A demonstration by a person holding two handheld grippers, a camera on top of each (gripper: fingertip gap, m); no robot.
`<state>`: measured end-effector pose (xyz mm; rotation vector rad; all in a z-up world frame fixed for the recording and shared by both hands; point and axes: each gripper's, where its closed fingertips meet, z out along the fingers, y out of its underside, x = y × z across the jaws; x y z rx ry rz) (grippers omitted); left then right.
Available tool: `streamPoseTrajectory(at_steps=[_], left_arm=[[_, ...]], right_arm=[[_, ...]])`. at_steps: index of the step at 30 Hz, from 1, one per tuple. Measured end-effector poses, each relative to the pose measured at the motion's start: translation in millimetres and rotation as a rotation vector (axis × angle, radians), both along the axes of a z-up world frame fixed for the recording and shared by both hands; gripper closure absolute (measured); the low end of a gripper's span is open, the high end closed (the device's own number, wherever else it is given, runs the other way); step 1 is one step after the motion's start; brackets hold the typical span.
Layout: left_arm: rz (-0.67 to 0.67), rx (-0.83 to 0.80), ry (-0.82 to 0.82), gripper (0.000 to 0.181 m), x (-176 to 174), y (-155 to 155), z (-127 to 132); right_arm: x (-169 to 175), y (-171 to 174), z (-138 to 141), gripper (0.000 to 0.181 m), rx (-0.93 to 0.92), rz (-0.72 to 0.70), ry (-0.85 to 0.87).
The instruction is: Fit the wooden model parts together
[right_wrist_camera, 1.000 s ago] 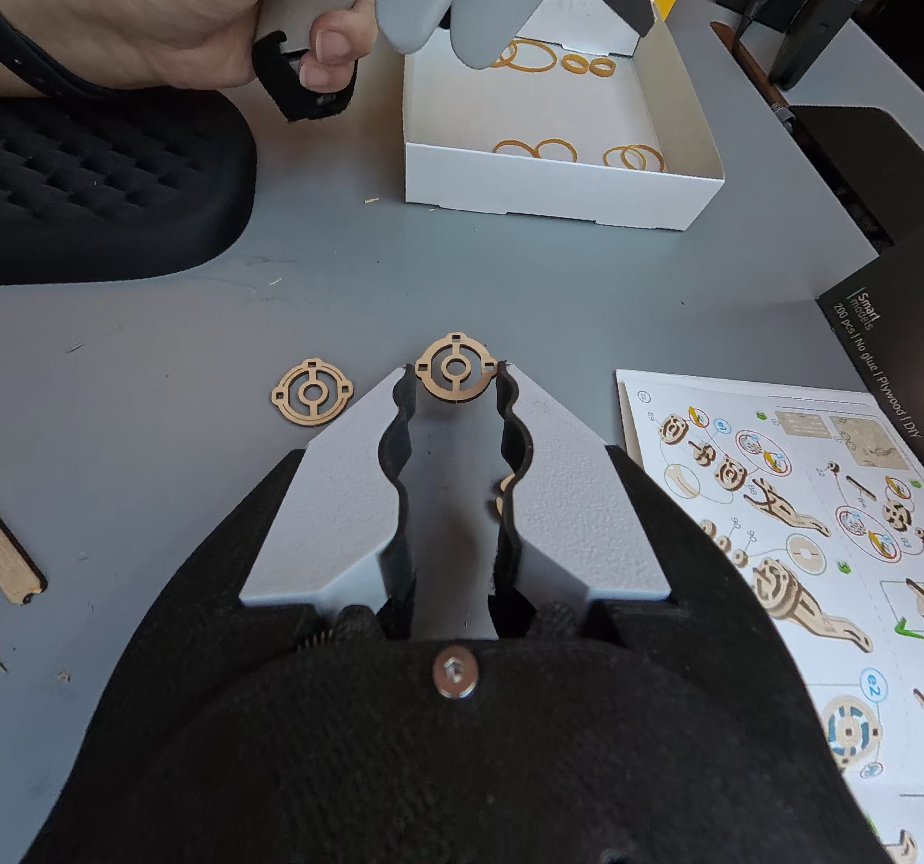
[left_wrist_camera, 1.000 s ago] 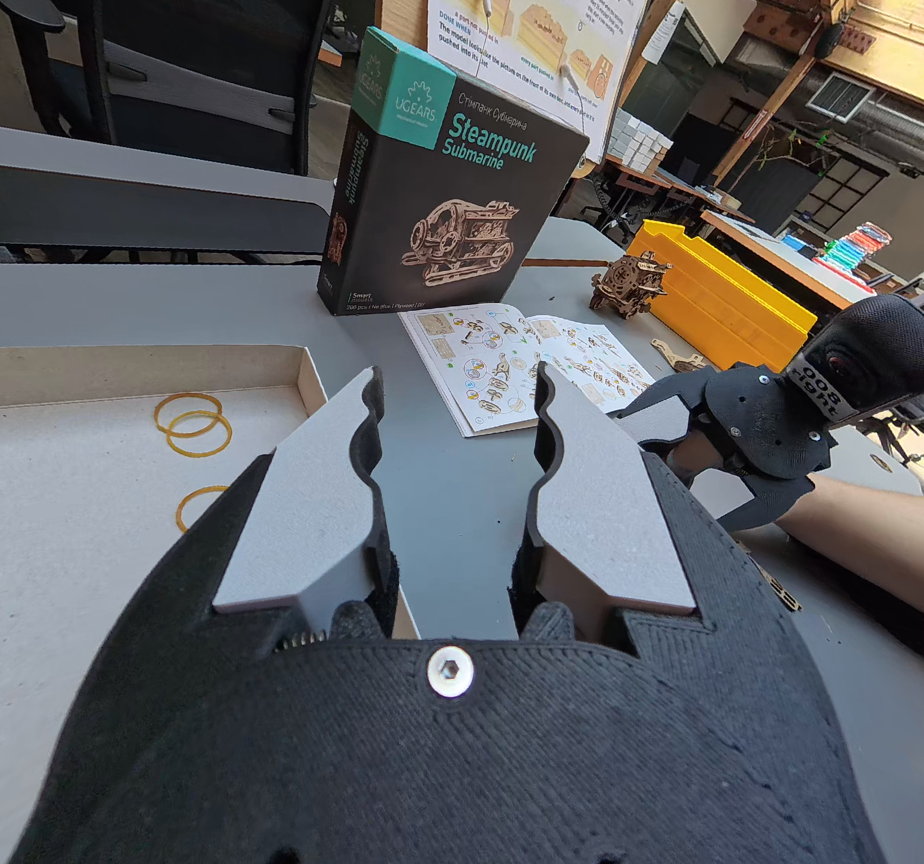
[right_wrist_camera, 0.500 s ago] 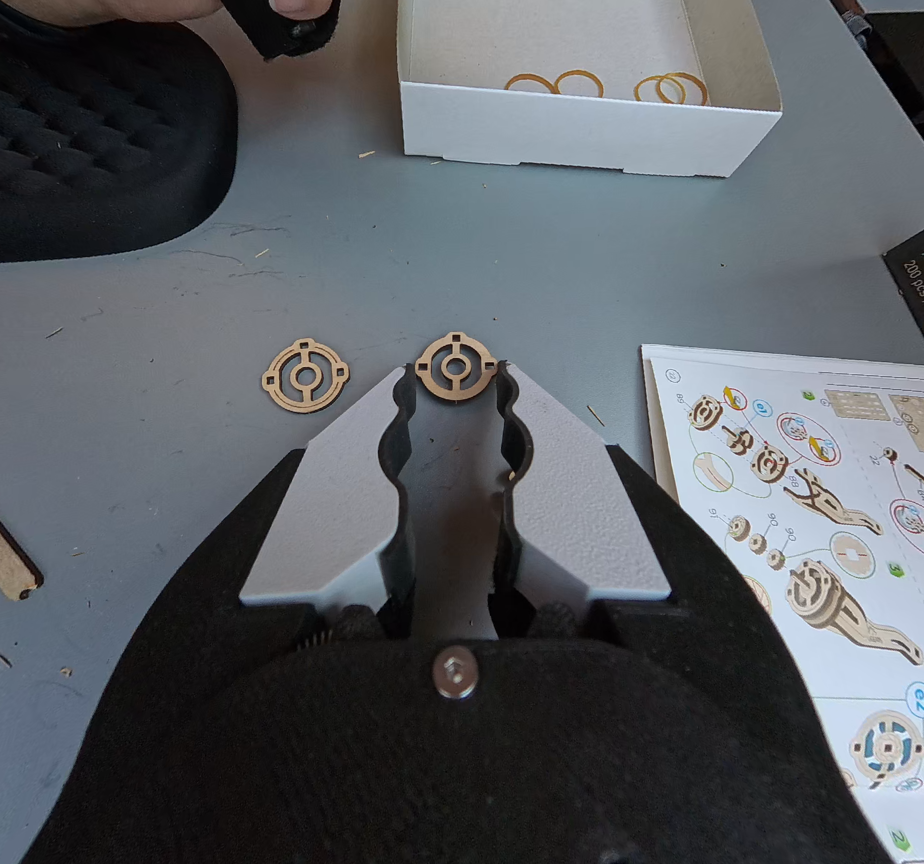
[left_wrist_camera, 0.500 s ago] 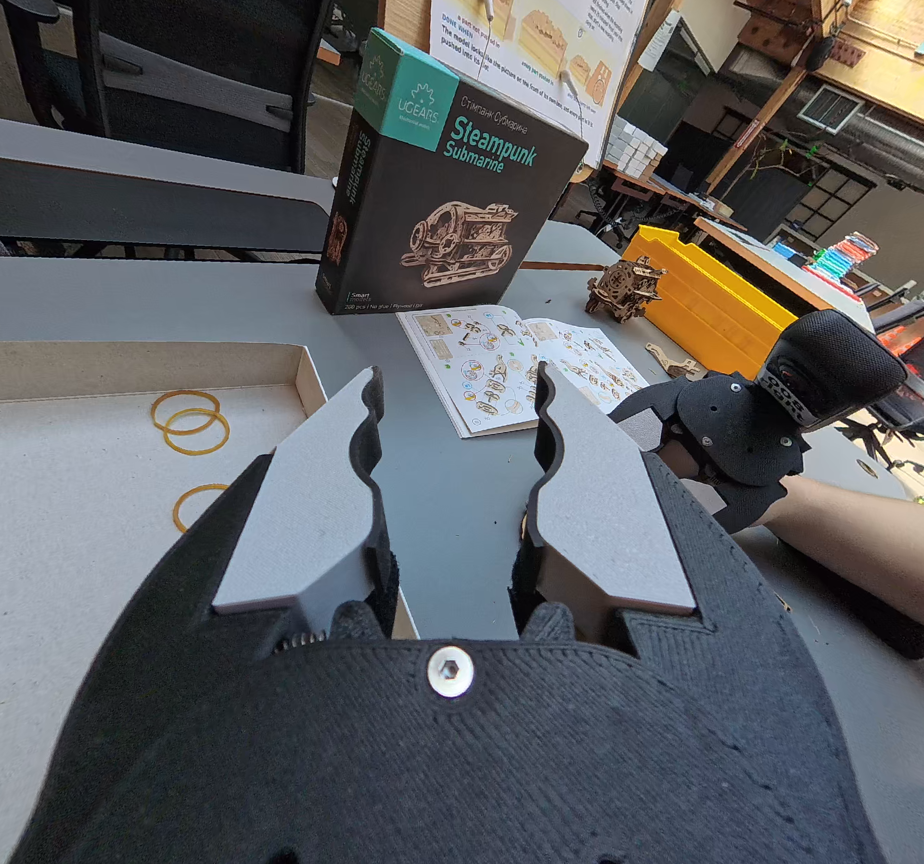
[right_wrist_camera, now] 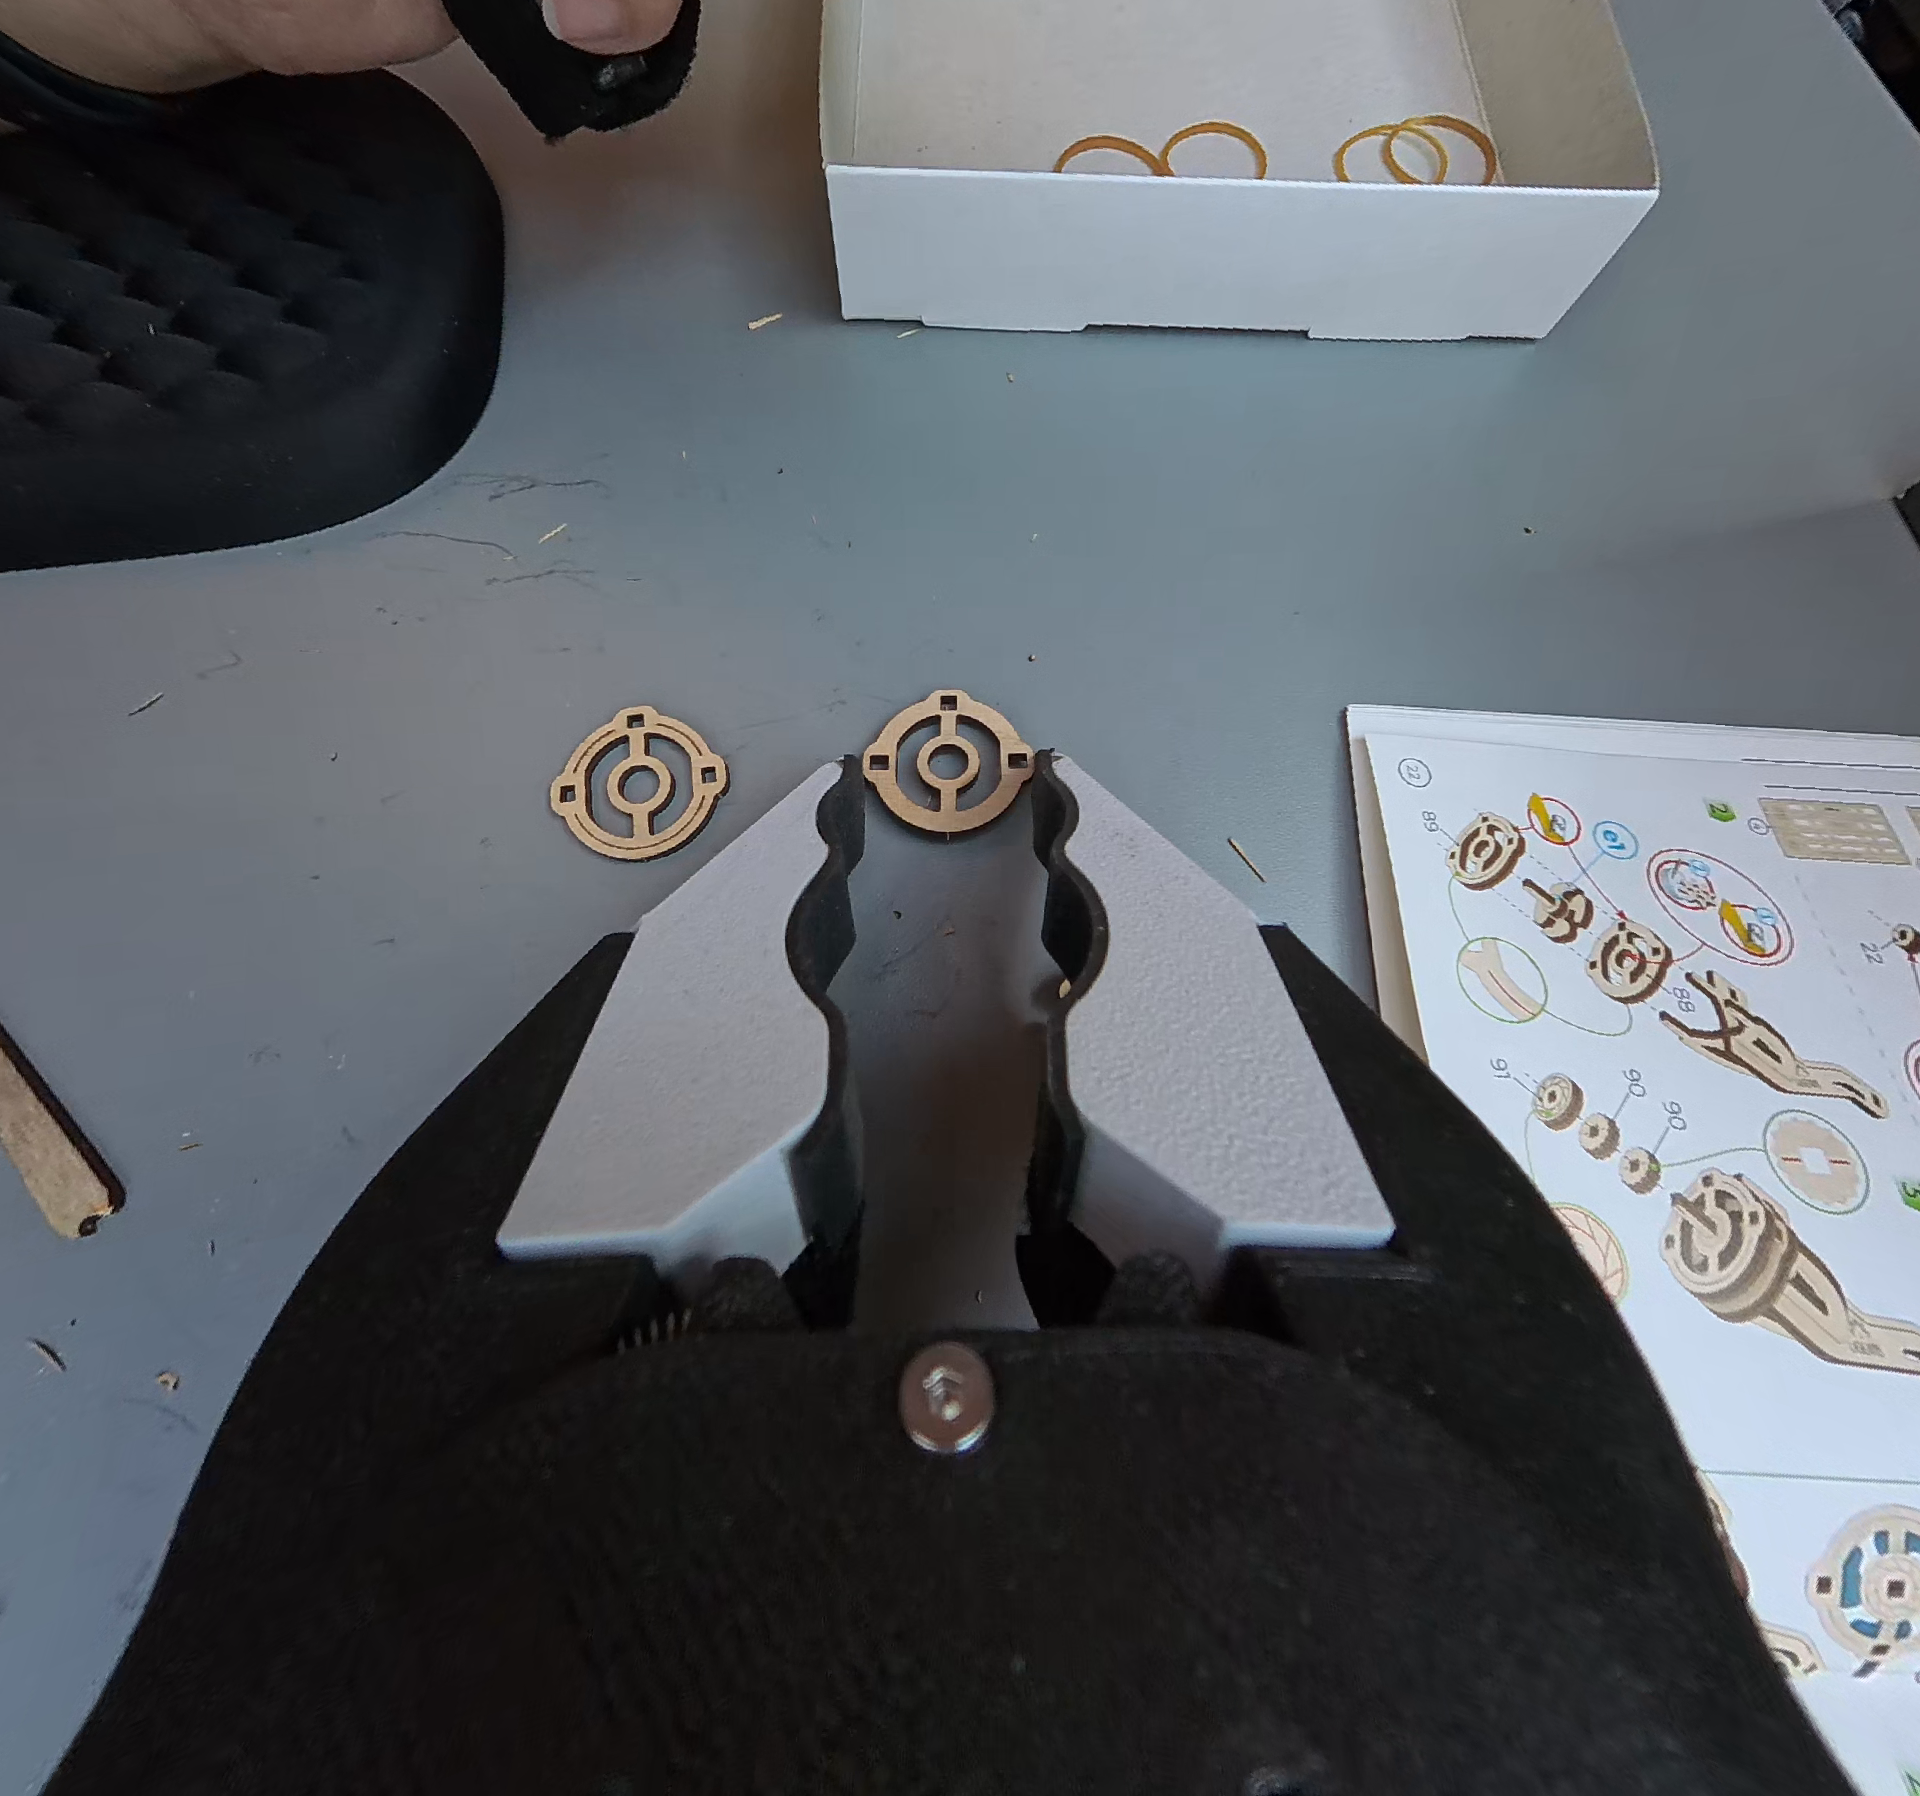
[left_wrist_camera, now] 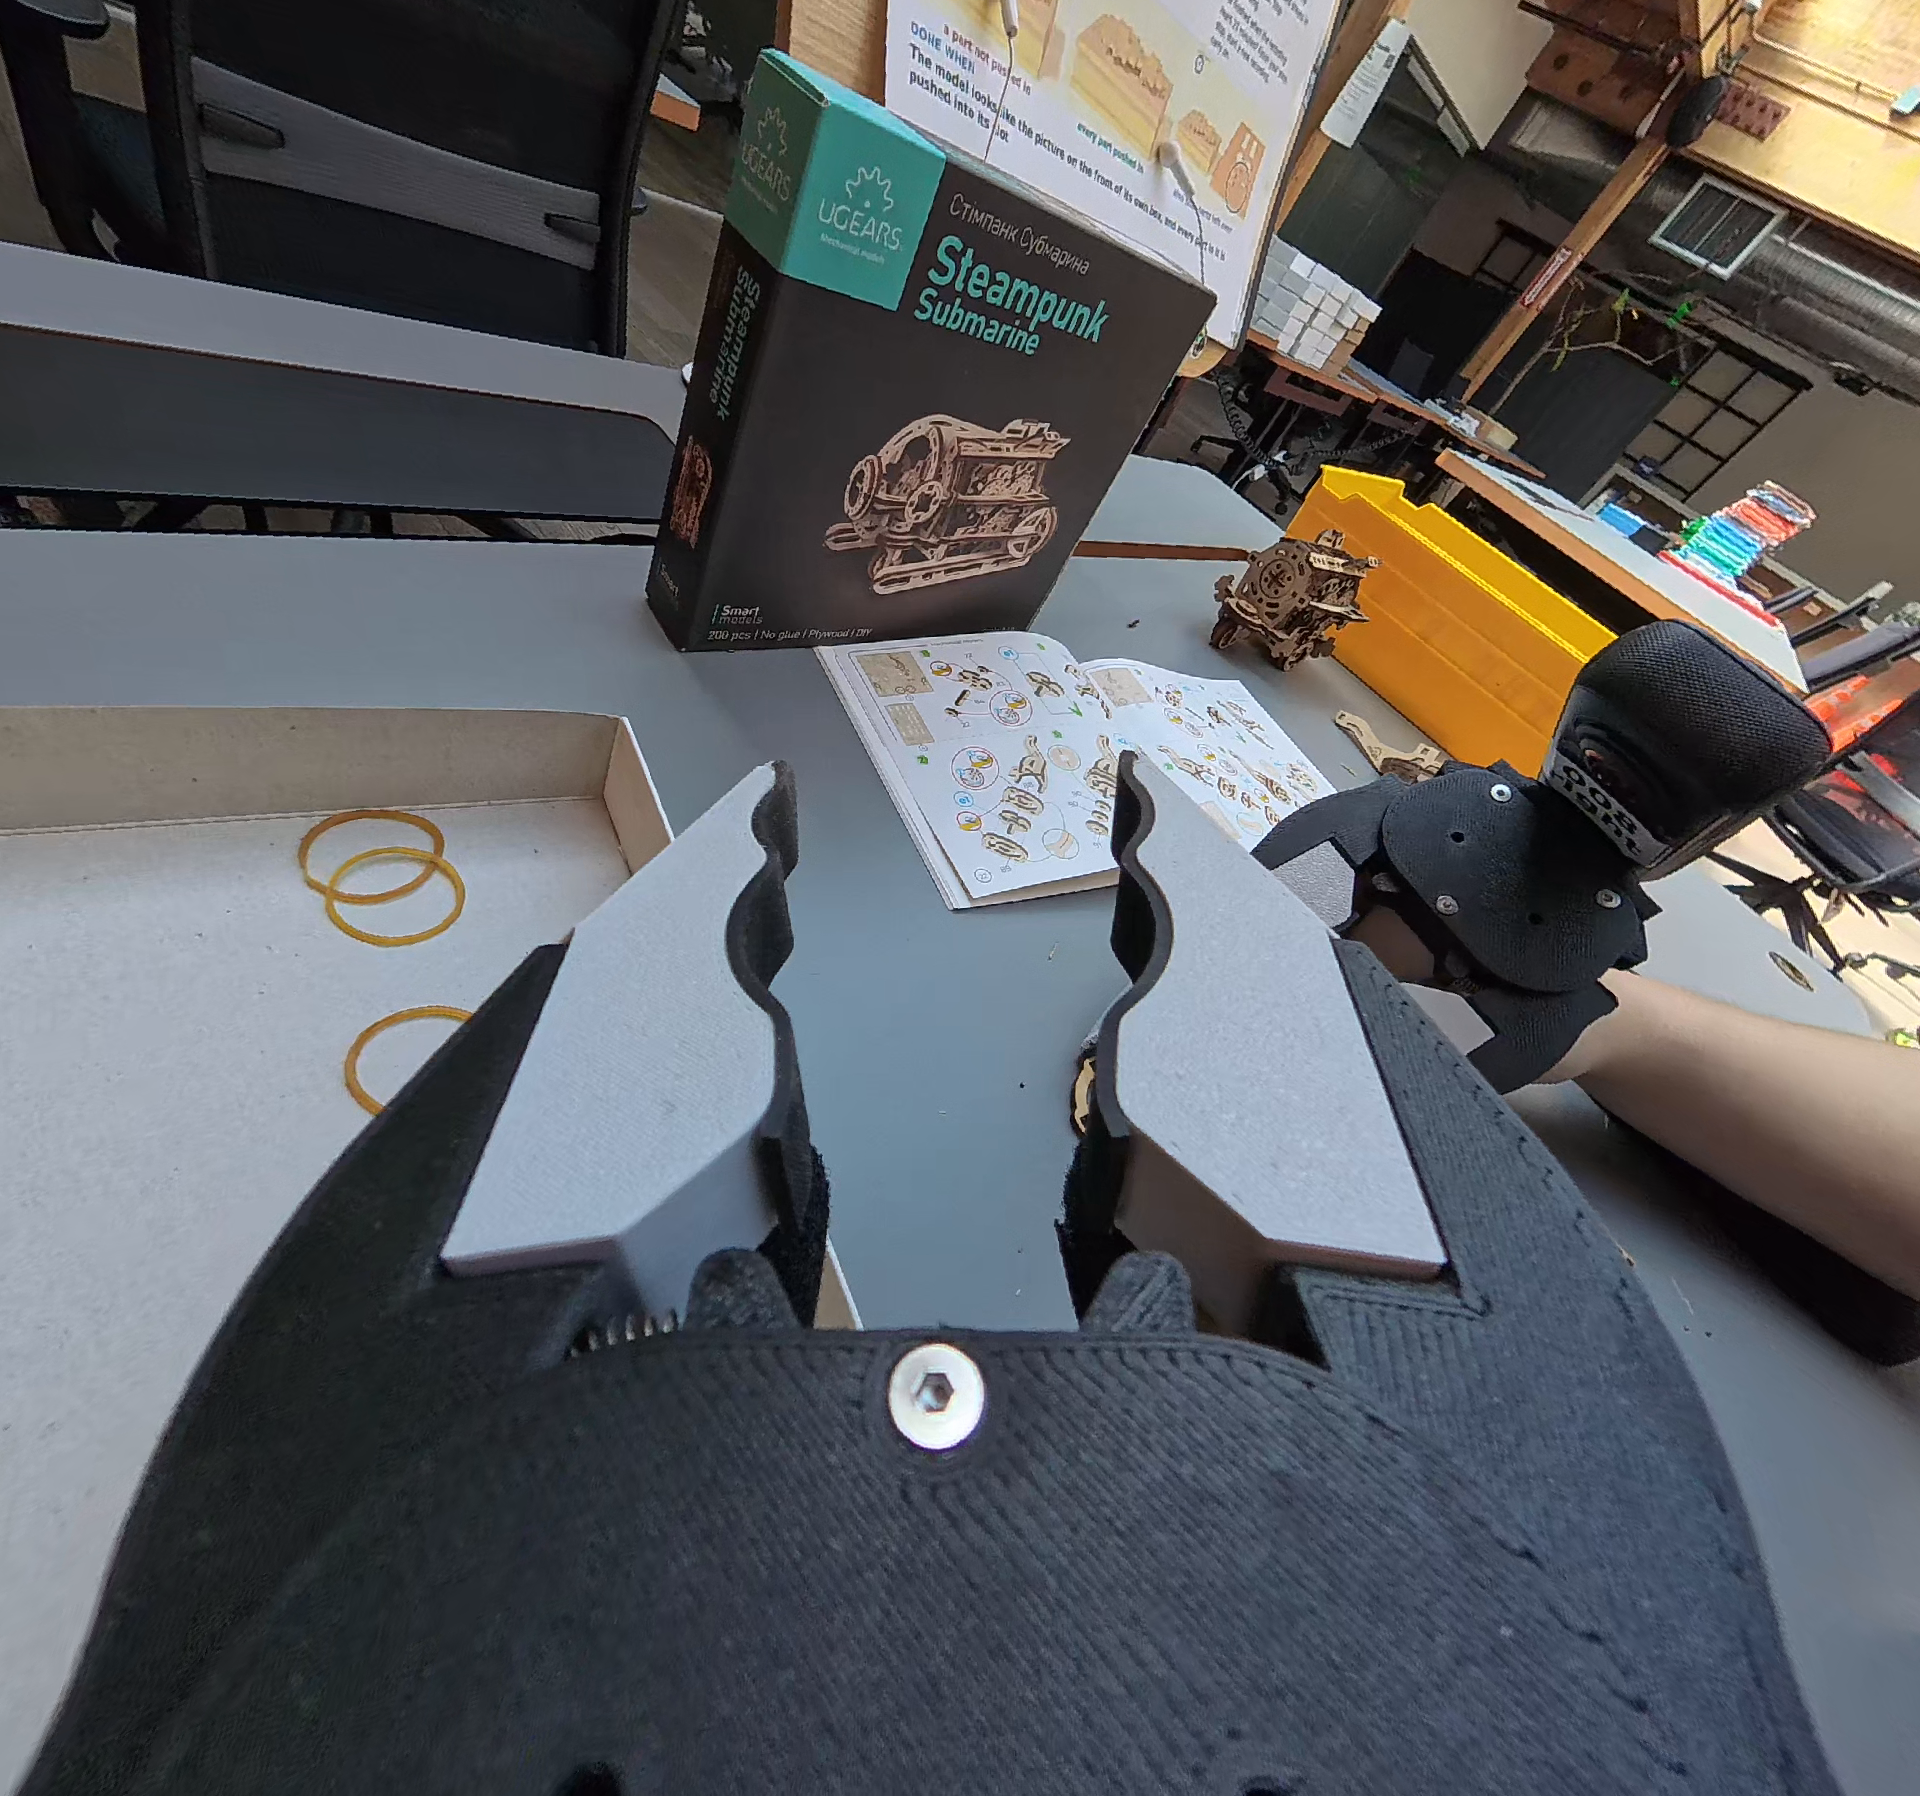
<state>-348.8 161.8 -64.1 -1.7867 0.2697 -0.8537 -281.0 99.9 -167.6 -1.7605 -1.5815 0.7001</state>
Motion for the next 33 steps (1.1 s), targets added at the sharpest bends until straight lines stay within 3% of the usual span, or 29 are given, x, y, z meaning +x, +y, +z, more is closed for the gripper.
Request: streamPoseTrajectory(at_steps=[25,31,33], left_arm=[[-0.001,-0.009,-0.023,0.122,-1.4,0.6,-0.3],[0.001,-0.004,-0.027,0.122,-2.6,0.3,1.4],[0.000,-0.007,-0.027,0.122,-2.2,0.3,0.8]], right_arm=[[0.9,-1.4,1.3,0.149,0.021,0.009,0.004],[5.9,-4.1,31.8,0.149,0.065,0.001,0.126],[10.9,-4.2,30.0,0.149,0.059,-0.007,0.114]])
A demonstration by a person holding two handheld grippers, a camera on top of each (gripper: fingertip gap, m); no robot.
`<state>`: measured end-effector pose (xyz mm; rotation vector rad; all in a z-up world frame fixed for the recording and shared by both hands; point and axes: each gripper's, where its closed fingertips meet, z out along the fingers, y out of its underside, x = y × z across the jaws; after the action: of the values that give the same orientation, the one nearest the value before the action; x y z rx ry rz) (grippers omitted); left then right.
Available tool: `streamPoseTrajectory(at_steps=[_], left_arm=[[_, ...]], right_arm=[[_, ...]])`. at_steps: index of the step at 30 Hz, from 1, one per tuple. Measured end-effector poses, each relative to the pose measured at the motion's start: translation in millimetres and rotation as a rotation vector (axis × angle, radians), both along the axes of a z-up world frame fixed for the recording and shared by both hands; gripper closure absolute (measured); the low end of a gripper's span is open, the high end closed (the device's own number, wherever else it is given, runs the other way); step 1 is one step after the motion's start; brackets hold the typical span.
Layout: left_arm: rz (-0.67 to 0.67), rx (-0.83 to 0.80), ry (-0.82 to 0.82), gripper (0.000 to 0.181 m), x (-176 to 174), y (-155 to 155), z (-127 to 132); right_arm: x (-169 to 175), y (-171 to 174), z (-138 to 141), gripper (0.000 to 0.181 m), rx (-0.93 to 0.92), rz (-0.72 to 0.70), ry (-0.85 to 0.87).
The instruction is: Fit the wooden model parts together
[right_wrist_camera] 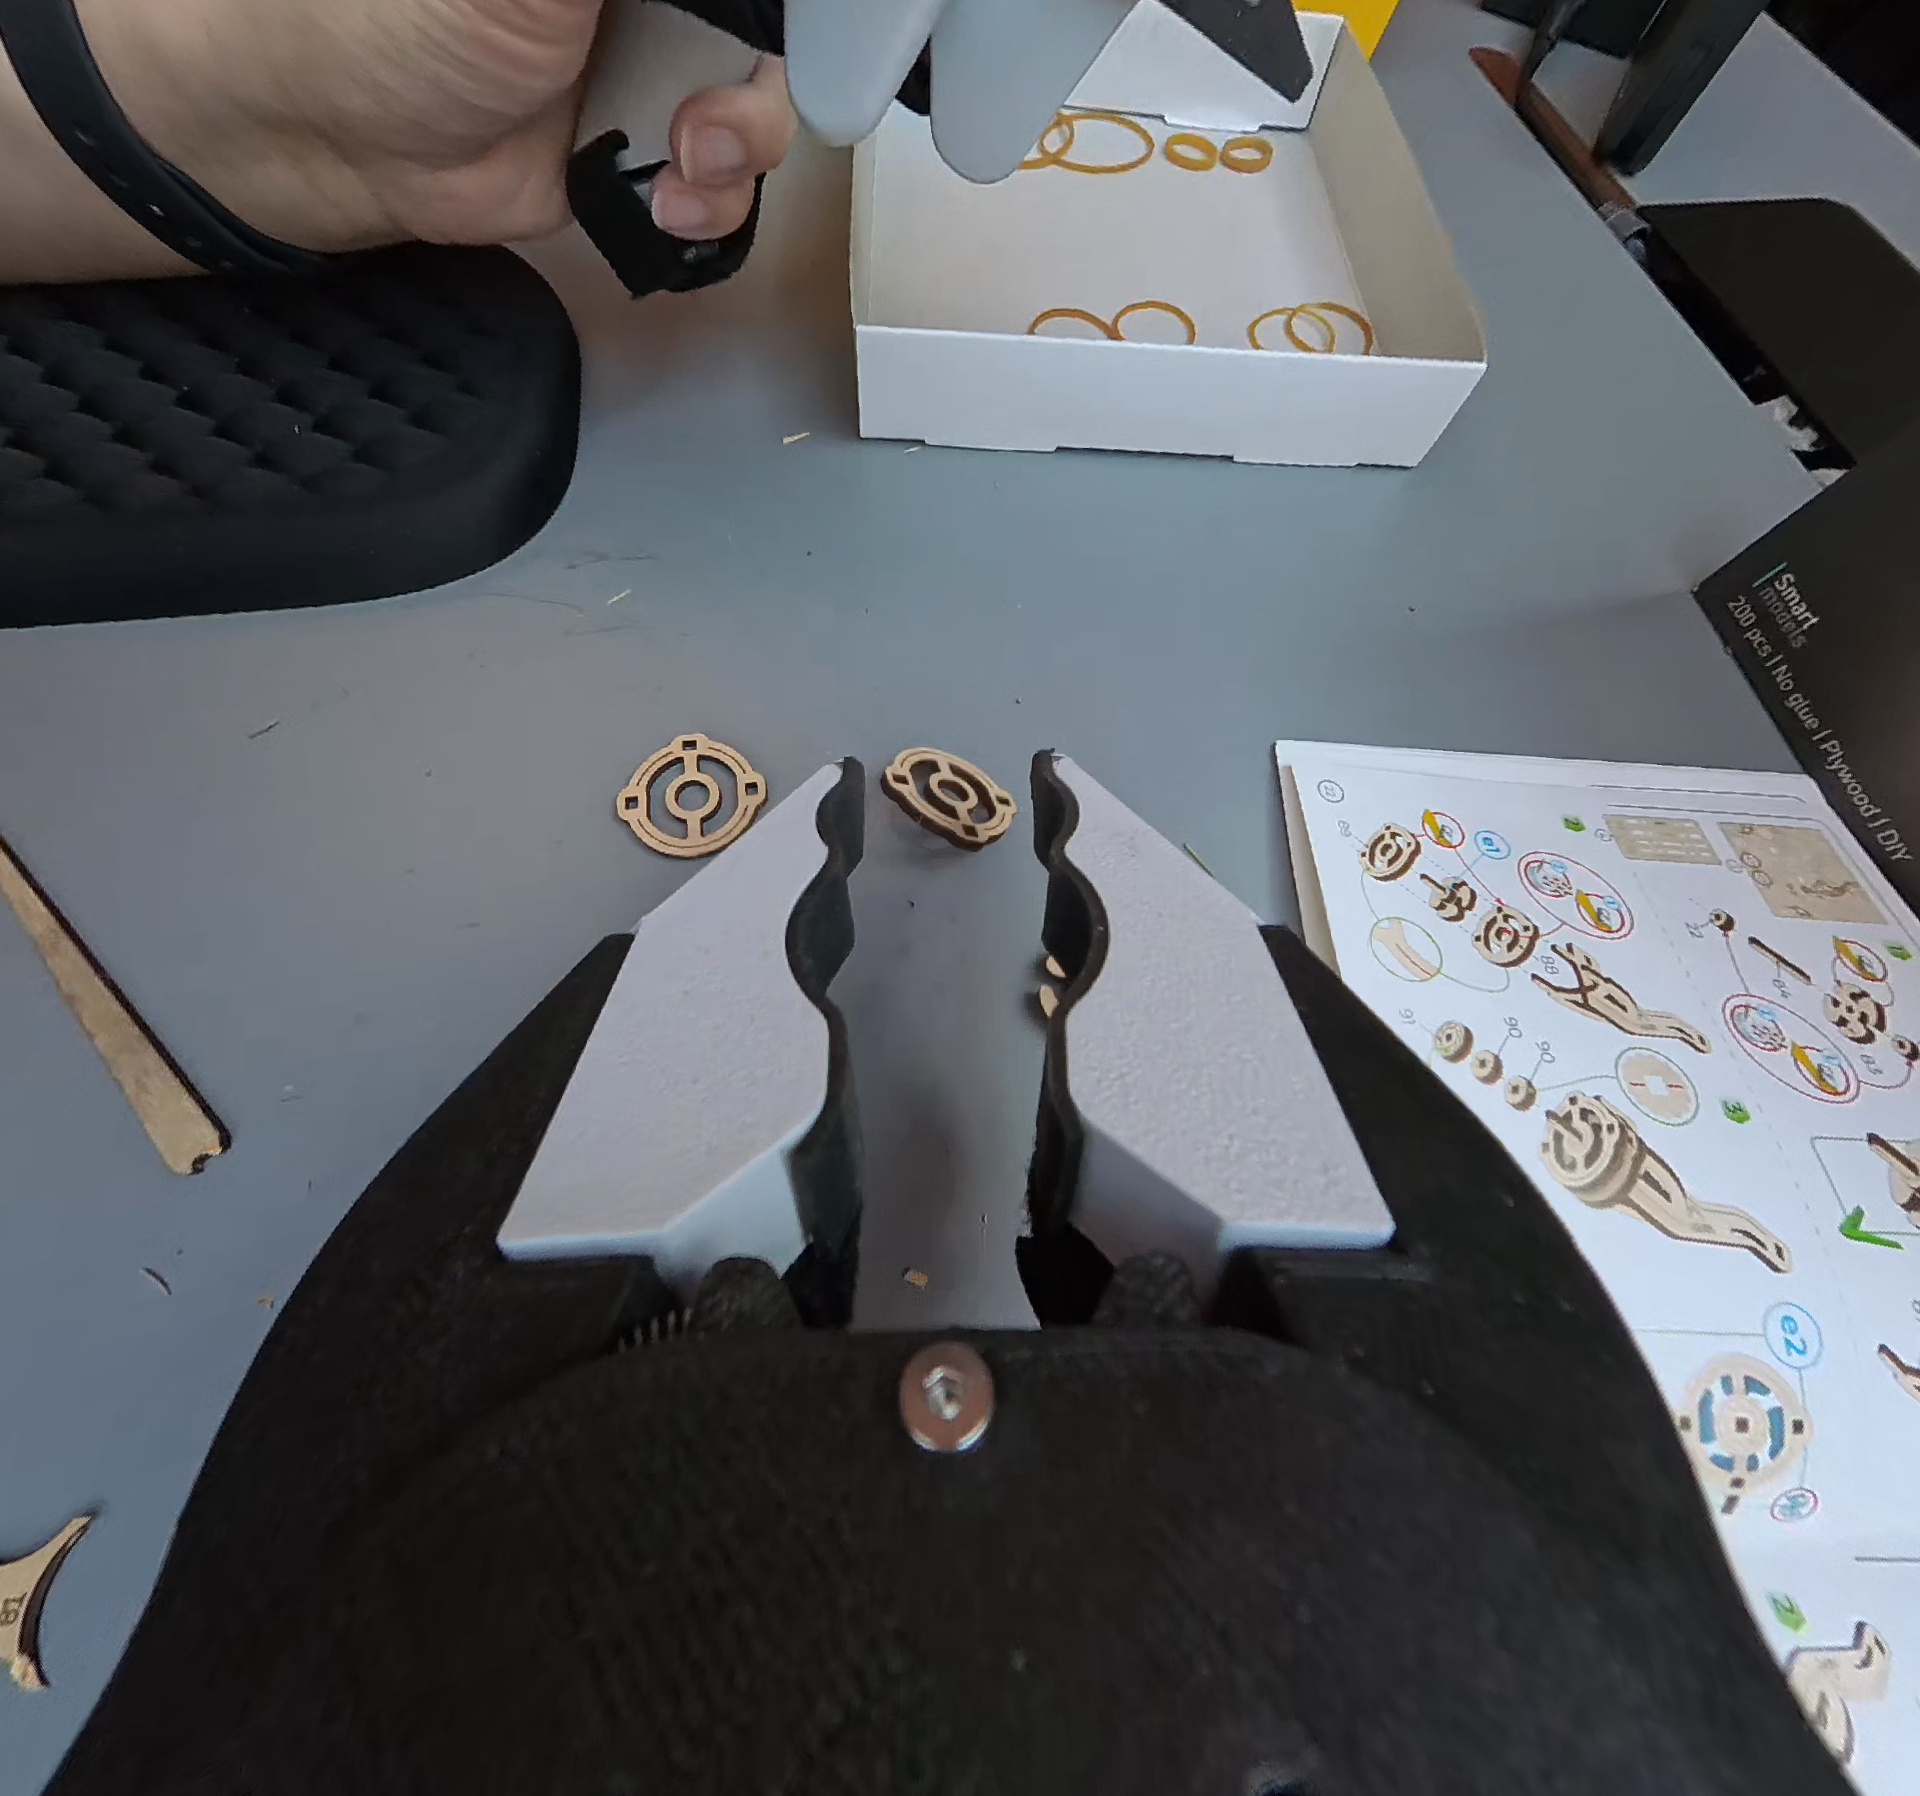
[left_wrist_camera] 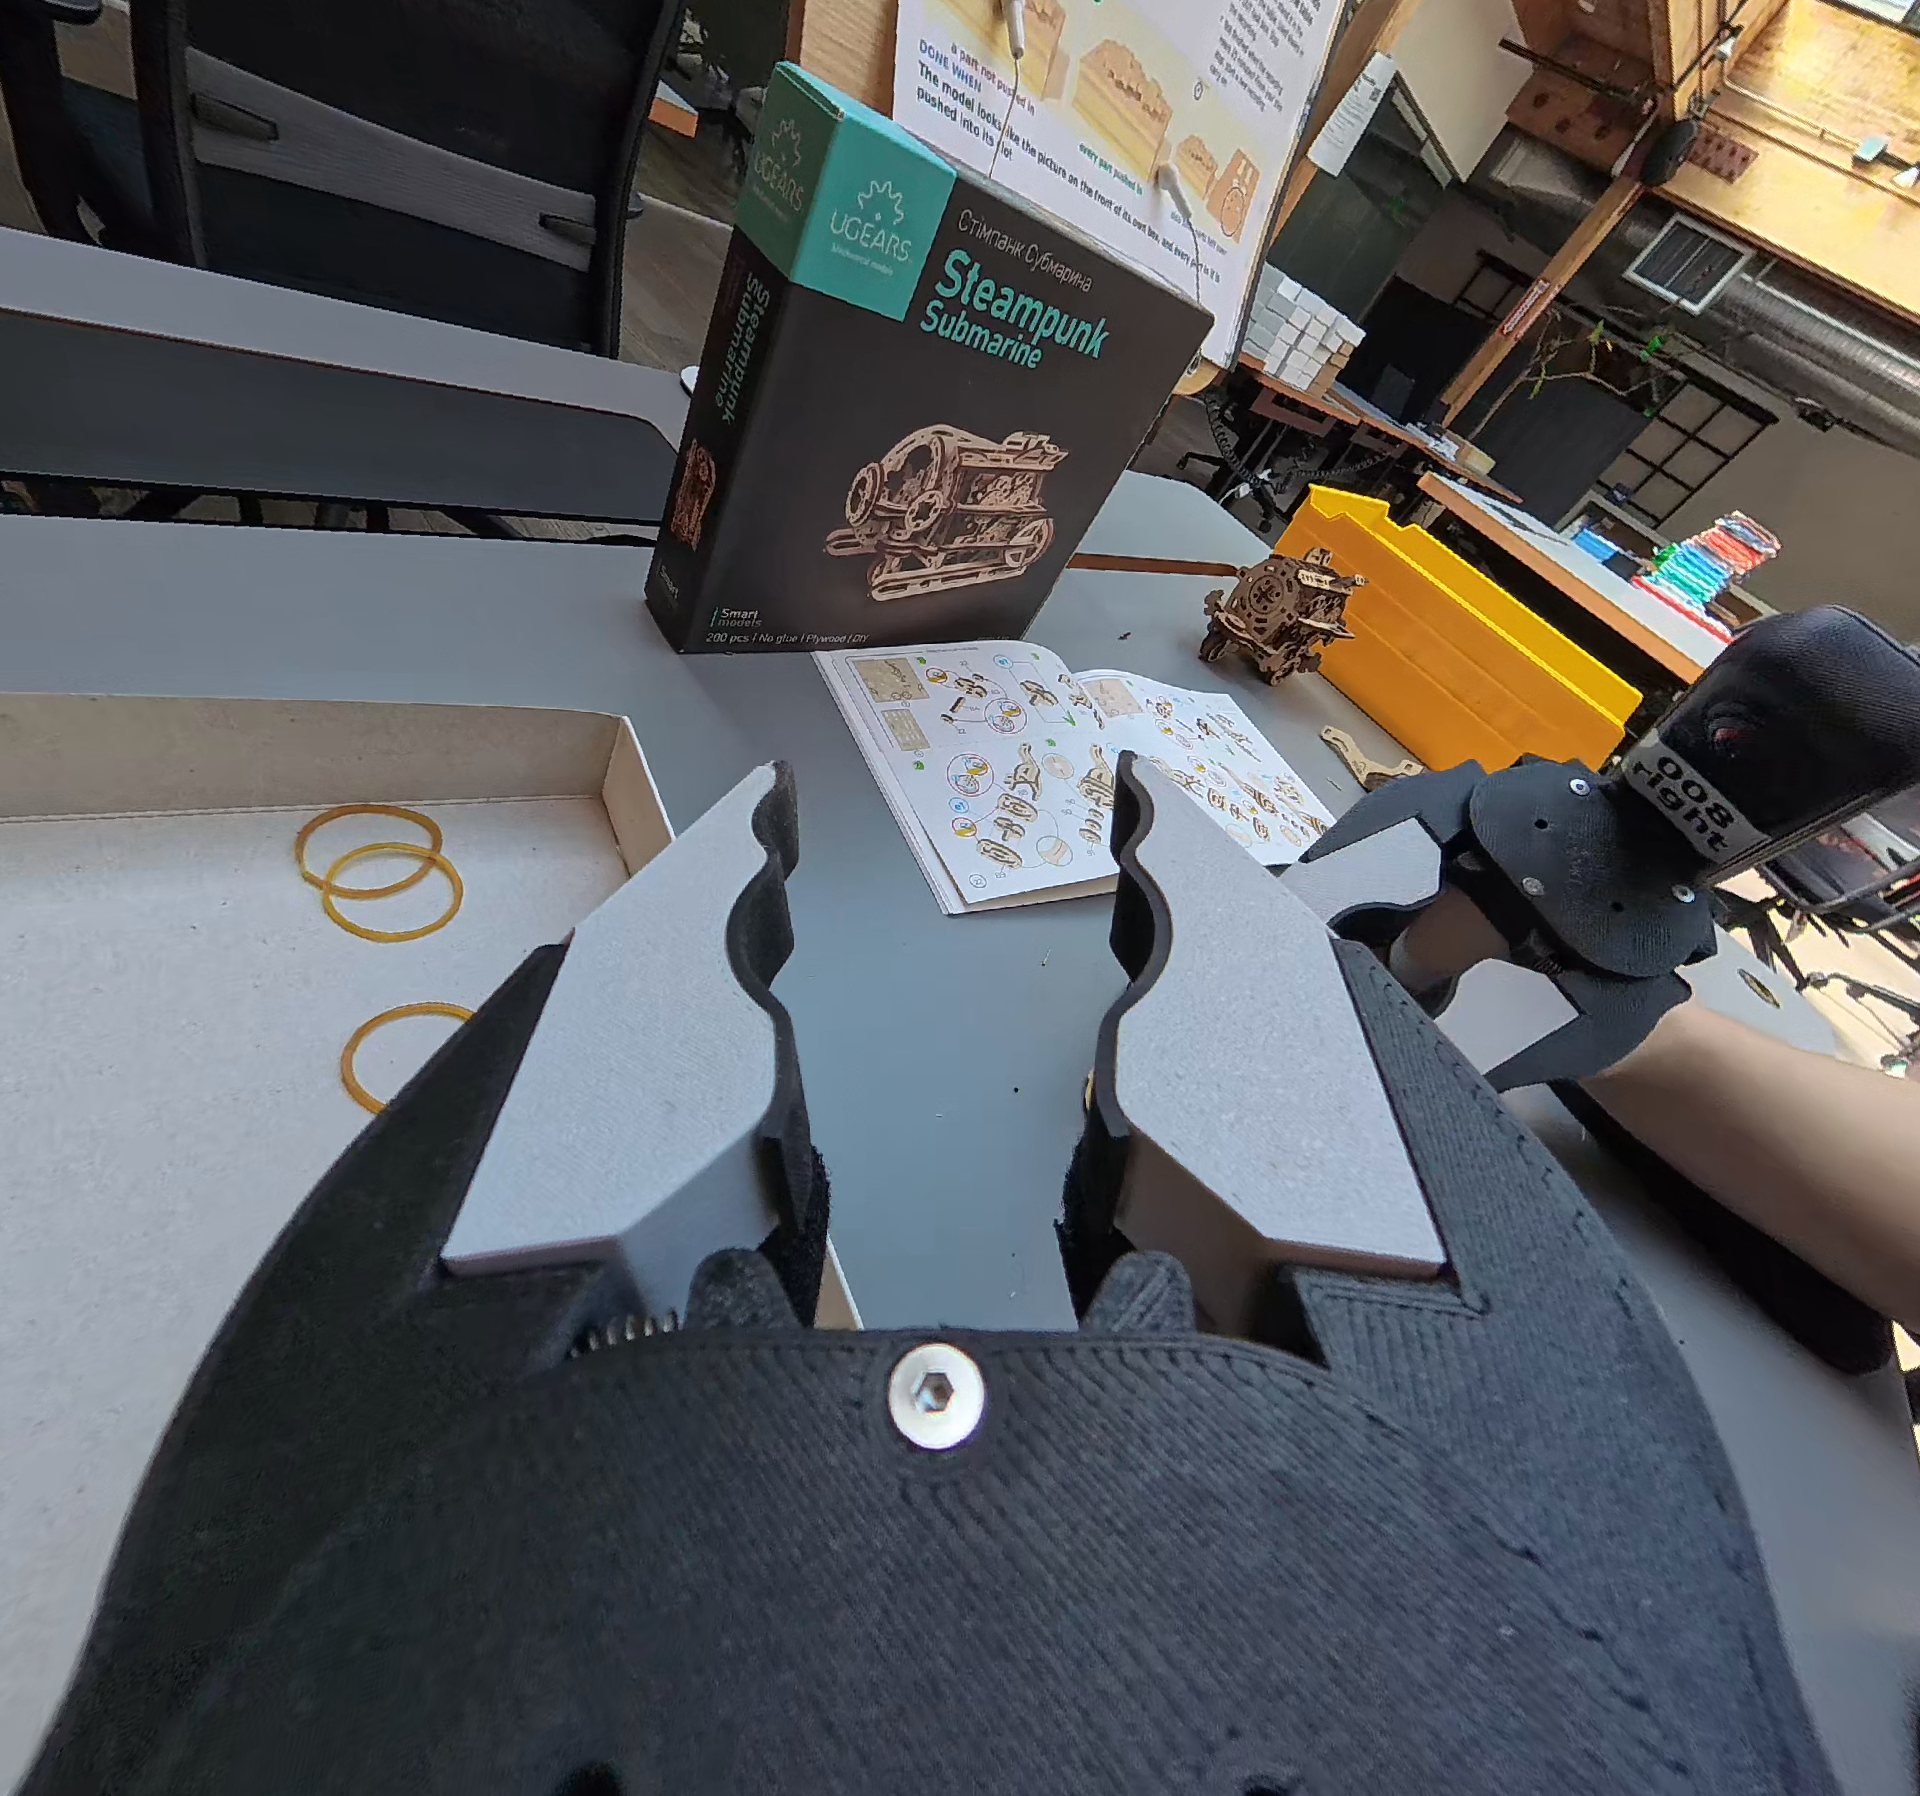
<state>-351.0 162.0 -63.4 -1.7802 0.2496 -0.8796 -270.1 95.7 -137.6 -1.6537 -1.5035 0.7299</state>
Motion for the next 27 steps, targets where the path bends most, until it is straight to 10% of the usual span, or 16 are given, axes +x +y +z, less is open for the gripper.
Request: streamPoseTrajectory(at_steps=[21,27], left_arm=[[-0.054,0.007,-0.002,0.121,10.8,-5.9,3.5],[-0.372,0.119,-0.299,0.115,35.8,-37.6,49.7]], right_arm=[[-4.4,6.5,-29.3,0.153,-0.081,-0.100,-0.298],[-7.3,10.1,69.2,0.153,-0.295,-0.066,0.305]])
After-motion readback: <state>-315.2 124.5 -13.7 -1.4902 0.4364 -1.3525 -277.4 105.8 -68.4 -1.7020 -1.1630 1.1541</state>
